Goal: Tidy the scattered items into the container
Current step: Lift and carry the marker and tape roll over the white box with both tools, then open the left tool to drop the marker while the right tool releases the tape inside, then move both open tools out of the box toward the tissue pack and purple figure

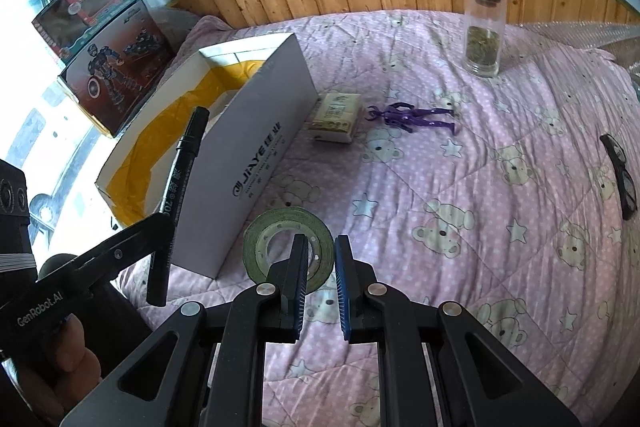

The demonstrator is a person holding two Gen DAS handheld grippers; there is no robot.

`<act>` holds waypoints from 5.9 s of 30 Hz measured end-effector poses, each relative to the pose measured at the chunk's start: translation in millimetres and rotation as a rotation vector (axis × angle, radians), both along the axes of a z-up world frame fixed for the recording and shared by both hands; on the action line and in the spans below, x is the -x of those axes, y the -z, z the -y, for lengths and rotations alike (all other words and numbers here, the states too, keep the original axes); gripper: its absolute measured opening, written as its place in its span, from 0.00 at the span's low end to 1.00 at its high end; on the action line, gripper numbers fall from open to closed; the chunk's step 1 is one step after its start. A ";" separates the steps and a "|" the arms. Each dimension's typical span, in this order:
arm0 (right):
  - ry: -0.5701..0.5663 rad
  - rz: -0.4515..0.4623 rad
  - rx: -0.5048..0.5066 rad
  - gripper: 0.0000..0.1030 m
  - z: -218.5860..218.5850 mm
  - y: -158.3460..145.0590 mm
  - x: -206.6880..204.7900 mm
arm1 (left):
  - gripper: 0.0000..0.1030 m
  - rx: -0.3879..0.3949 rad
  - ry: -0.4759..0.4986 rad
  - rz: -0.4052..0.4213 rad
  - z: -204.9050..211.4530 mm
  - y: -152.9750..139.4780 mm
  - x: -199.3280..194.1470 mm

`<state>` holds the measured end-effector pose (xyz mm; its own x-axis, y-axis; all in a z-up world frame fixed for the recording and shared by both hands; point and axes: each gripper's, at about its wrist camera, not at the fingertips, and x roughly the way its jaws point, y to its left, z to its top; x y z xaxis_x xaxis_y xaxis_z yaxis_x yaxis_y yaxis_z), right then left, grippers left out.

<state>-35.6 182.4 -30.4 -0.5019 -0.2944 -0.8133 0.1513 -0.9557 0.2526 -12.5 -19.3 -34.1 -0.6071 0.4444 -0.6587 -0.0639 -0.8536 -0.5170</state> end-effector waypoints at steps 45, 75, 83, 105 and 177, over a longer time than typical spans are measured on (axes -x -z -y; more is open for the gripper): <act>-0.192 -0.117 -0.007 0.14 108.4 -63.4 27.8 | 0.13 -0.040 -0.199 -0.077 116.3 -33.5 13.0; -0.263 -0.064 -0.024 0.14 160.2 -45.6 108.7 | 0.13 0.126 -0.181 -0.027 167.2 -28.0 105.7; -0.268 -0.039 -0.033 0.14 166.3 -34.0 124.8 | 0.13 0.205 -0.124 0.019 163.3 -17.7 130.5; -0.277 0.016 -0.044 0.14 170.4 -8.4 145.0 | 0.13 0.393 0.002 0.159 150.6 14.8 193.4; -0.304 -0.061 0.060 0.38 123.4 -36.5 52.3 | 0.34 0.446 0.021 0.121 80.4 -41.5 88.7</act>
